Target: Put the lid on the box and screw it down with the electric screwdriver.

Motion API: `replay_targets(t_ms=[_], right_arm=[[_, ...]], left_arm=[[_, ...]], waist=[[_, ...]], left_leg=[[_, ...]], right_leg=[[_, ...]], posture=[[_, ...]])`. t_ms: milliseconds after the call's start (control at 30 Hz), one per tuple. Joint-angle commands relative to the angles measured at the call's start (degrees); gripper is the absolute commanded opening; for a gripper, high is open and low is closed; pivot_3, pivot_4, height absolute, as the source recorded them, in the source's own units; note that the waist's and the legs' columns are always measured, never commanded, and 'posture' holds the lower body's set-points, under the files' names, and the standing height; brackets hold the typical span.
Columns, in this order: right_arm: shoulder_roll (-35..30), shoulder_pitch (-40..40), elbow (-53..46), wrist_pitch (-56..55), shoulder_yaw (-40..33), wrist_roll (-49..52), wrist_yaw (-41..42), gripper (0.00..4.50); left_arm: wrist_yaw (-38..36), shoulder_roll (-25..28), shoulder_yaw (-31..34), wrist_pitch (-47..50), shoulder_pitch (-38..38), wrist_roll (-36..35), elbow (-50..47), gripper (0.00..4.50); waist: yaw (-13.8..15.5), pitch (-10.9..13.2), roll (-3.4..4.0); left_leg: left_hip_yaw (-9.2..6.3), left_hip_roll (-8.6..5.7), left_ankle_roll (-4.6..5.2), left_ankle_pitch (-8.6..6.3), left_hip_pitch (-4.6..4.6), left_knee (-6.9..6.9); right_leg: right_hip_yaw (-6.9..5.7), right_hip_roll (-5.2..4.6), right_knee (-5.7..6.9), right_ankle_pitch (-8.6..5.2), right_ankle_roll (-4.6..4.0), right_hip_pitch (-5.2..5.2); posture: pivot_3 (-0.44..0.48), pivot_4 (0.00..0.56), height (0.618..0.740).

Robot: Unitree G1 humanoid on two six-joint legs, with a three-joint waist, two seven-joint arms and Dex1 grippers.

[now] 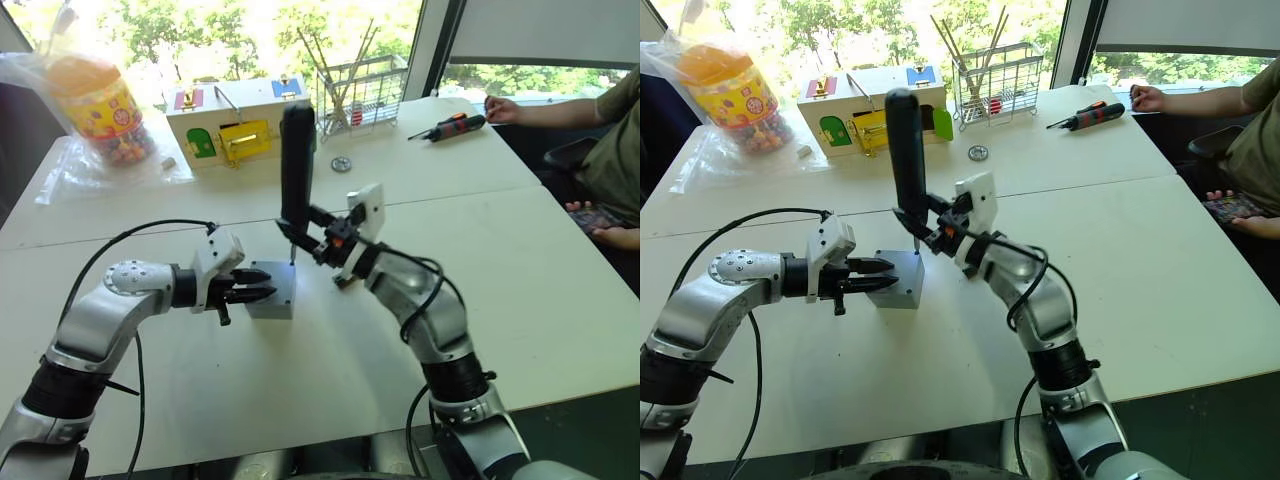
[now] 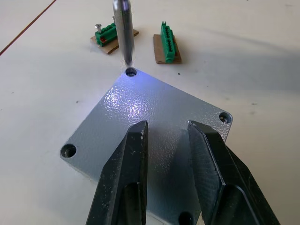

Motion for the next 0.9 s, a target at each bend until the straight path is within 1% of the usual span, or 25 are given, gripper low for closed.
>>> replay_targets(t_ms=[33,67,133,233,300,367,433,500,533,567,633,700,767,900], right_arm=[[-2.4,-6.4,-9.0,5.9,-9.7,6.7,-3.7,1.74],[-3.1,-8.4,-9.7,9.3,-13.4,9.8,-6.0,1.74],[-4.7,-11.8,-10.6,12.7,-19.7,13.8,-9.3,1.74],[-9.3,-16.9,-10.1,21.2,-26.9,18.9,-14.2,1.74],[-14.6,-20.3,-8.2,28.6,-30.9,20.6,-17.3,1.74],[-20.4,-22.1,-6.4,36.6,-32.2,21.5,-18.0,1.74],[-26.2,-22.6,-5.7,44.1,-31.1,23.6,-15.6,1.74],[-35.4,-21.4,-2.8,54.0,-26.3,21.9,-13.9,1.74],[-40.1,-20.1,-1.9,56.6,-23.0,21.4,-12.1,1.74],[-43.3,-19.3,-1.3,57.9,-20.8,21.1,-10.6,1.74],[-51.0,-15.1,-1.8,57.0,-14.1,21.6,-4.1,1.74],[-55.4,-11.7,-1.9,55.1,-10.0,21.6,1.1,1.74],[-55.2,-11.3,0.3,55.9,-9.8,21.7,2.5,1.74],[-49.8,-13.7,9.4,62.3,-15.0,21.4,1.7,1.74]], left_arm=[[0.1,-1.2,1.6,2.5,-1.0,-2.2,2.0,1.33],[0.4,-1.9,2.5,3.2,-2.1,-3.4,1.9,1.33],[1.0,-3.0,4.1,4.8,-4.0,-5.6,1.3,1.33],[2.0,-4.2,6.1,7.2,-6.5,-8.7,-0.8,1.33],[2.8,-5.1,7.2,9.7,-9.0,-11.7,-2.6,1.33],[2.7,-5.1,6.8,10.2,-10.4,-12.7,-4.2,1.33],[2.1,-4.7,5.7,10.0,-11.0,-12.6,-5.6,1.33],[0.2,-3.6,2.6,7.3,-11.5,-10.2,-7.7,1.33],[-0.6,-3.1,1.2,5.9,-11.6,-8.9,-8.3,1.33],[-0.9,-3.0,0.1,4.9,-11.8,-8.0,-8.5,1.33],[-1.0,-3.0,-2.2,2.4,-12.0,-5.2,-7.6,1.33],[-0.9,-3.7,-3.6,0.5,-12.0,-3.6,-6.7,1.33],[-0.5,-4.4,-4.4,-0.1,-11.7,-2.9,-6.3,1.33],[0.0,-5.0,-5.9,-1.4,-9.8,-1.3,-7.0,1.33]], waist=[[0.0,0.0,-0.04],[-0.1,0.0,-0.04],[-0.3,0.2,-0.06],[-0.4,0.4,-0.05],[-0.4,0.6,-0.03],[-0.4,0.7,-0.02],[-0.4,0.7,-0.02],[-0.6,0.8,-0.01],[-0.6,0.8,-0.03],[-0.5,0.8,-0.06],[-0.4,0.9,-0.13],[-0.3,1.0,-0.15],[-0.8,1.1,-0.15],[-0.8,1.2,-0.15]], left_leg=[[-0.01,-0.02,-0.01,0.01,-0.19,0.07],[-0.03,-0.01,-0.36,0.22,-0.44,0.11],[-0.03,0.01,-0.38,0.23,-0.5,0.05],[-0.02,0.03,-0.47,0.29,-0.77,0.05],[-0.01,0.05,-0.47,0.3,-0.84,0.07],[0.0,0.05,-0.48,0.31,-0.96,0.1],[0.03,0.04,-0.47,0.32,-1.06,0.09],[0.07,0.06,-0.47,0.32,-1.12,0.1],[0.11,0.07,-0.46,0.32,-1.19,0.09],[0.11,0.09,-0.46,0.32,-1.27,0.16],[0.14,0.09,-0.44,0.33,-1.37,0.19],[0.2,0.06,-0.42,0.33,-1.45,0.25],[0.26,0.07,-0.41,0.32,-1.47,0.29],[0.44,0.1,-0.39,0.31,-1.47,0.3]], right_leg=[[0.0,0.0,0.02,0.0,0.0,-0.17],[-0.02,-0.01,0.05,0.01,0.0,-0.41],[-0.02,-0.01,0.09,0.01,0.0,-0.44],[-0.02,-0.02,0.18,0.01,0.0,-0.58],[-0.02,-0.04,0.18,0.01,0.0,-0.62],[-0.02,-0.06,0.17,0.01,0.0,-0.71],[-0.01,-0.08,0.15,0.01,0.0,-0.79],[0.02,-0.09,0.12,0.01,0.0,-0.83],[0.04,-0.09,0.12,0.01,0.0,-0.92],[0.05,-0.09,0.13,0.01,0.0,-0.95],[0.06,-0.1,0.12,0.01,-0.01,-1.03],[0.06,-0.12,0.12,0.02,-0.01,-1.1],[0.07,-0.1,0.13,0.02,0.01,-1.13],[0.26,-0.08,0.21,0.03,0.01,-1.23]], posture=[[0.0,0.15,0.74],[0.0,0.15,0.74],[0.0,0.15,0.74],[0.0,0.15,0.74],[0.0,0.15,0.74],[0.0,0.15,0.74],[0.0,0.15,0.74],[0.0,0.15,0.74],[0.0,0.15,0.74],[0.0,0.15,0.74],[0.0,0.15,0.74],[0.0,0.15,0.74],[0.0,0.15,0.74],[0.0,0.15,0.74]])
